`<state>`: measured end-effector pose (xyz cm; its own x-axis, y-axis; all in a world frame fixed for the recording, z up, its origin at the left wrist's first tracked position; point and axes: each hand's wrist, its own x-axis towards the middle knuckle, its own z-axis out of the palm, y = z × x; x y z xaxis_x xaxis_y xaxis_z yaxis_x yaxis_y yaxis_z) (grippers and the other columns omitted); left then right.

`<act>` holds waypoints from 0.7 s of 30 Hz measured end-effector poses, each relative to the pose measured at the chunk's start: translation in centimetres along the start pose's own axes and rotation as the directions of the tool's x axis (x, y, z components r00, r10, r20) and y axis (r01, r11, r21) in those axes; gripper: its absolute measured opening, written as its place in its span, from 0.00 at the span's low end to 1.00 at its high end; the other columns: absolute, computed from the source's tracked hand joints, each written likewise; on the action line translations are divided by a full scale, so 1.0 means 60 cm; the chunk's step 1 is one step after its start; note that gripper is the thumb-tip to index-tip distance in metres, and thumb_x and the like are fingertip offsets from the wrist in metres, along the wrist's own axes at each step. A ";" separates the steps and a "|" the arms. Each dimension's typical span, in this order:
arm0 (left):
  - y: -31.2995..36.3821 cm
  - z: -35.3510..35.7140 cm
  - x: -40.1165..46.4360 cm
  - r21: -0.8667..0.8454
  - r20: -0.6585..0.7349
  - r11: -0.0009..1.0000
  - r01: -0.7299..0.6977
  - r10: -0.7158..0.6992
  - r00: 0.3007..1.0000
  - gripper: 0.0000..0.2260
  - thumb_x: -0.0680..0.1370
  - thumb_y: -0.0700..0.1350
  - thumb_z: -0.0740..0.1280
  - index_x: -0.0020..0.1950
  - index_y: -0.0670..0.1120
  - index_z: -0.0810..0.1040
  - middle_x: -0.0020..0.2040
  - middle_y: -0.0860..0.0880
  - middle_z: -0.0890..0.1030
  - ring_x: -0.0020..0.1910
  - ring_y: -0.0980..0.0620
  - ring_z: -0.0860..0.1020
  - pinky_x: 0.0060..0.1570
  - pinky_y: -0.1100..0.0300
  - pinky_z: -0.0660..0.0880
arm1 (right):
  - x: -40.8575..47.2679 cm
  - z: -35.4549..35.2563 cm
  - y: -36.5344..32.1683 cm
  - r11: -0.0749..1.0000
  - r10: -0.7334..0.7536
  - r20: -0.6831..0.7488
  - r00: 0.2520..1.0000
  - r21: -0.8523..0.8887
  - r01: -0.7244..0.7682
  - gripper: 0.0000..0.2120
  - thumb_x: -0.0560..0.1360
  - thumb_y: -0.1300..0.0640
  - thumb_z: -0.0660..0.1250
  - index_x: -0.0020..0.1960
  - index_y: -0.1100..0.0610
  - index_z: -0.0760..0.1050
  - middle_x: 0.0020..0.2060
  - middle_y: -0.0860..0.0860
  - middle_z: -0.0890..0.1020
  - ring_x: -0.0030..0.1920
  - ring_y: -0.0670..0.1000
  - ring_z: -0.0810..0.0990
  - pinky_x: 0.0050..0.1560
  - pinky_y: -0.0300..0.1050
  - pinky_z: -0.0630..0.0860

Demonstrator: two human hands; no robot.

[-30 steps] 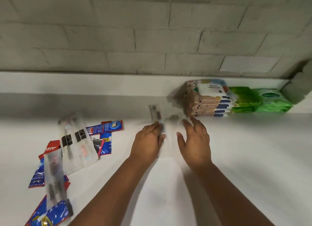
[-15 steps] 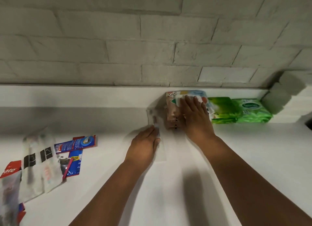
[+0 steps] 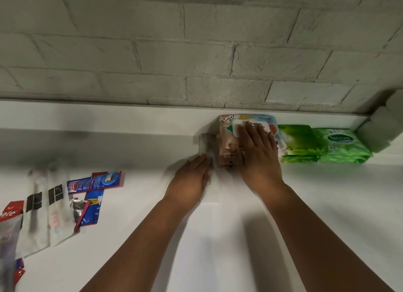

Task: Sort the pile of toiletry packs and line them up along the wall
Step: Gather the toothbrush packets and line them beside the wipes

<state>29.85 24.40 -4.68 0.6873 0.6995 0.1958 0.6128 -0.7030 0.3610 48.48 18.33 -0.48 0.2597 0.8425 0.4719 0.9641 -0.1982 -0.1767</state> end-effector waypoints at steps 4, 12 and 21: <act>0.000 -0.001 -0.003 -0.033 -0.012 0.999 0.019 -0.019 1.000 0.22 0.82 0.51 0.50 0.72 0.44 0.67 0.73 0.46 0.67 0.73 0.49 0.64 0.70 0.62 0.54 | 0.002 -0.005 -0.001 1.000 -0.012 0.035 0.999 -0.024 0.013 0.26 0.80 0.46 0.53 0.74 0.57 0.63 0.72 0.58 0.66 0.74 0.61 0.61 0.73 0.59 0.54; -0.005 -0.032 -0.054 -0.102 -0.062 0.980 0.171 -0.178 0.982 0.24 0.81 0.55 0.50 0.73 0.44 0.65 0.74 0.47 0.66 0.74 0.51 0.60 0.71 0.60 0.56 | 0.009 -0.049 -0.059 0.996 -0.068 0.134 0.989 -0.045 0.074 0.32 0.76 0.41 0.46 0.74 0.56 0.62 0.74 0.57 0.64 0.76 0.63 0.55 0.73 0.60 0.47; -0.083 -0.168 -0.205 -0.077 -0.226 0.934 0.349 -0.357 0.906 0.22 0.79 0.55 0.56 0.67 0.44 0.72 0.64 0.44 0.75 0.64 0.43 0.71 0.64 0.52 0.66 | -0.054 -0.046 -0.237 0.978 -0.199 0.305 0.931 0.120 0.170 0.26 0.77 0.42 0.60 0.72 0.50 0.66 0.70 0.54 0.70 0.73 0.61 0.61 0.72 0.59 0.59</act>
<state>14.39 20.60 0.32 0.3157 0.9139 0.2550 0.7817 -0.4029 0.4761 34.11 17.03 2.91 0.0334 0.9768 0.2115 0.9805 0.0090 -0.1963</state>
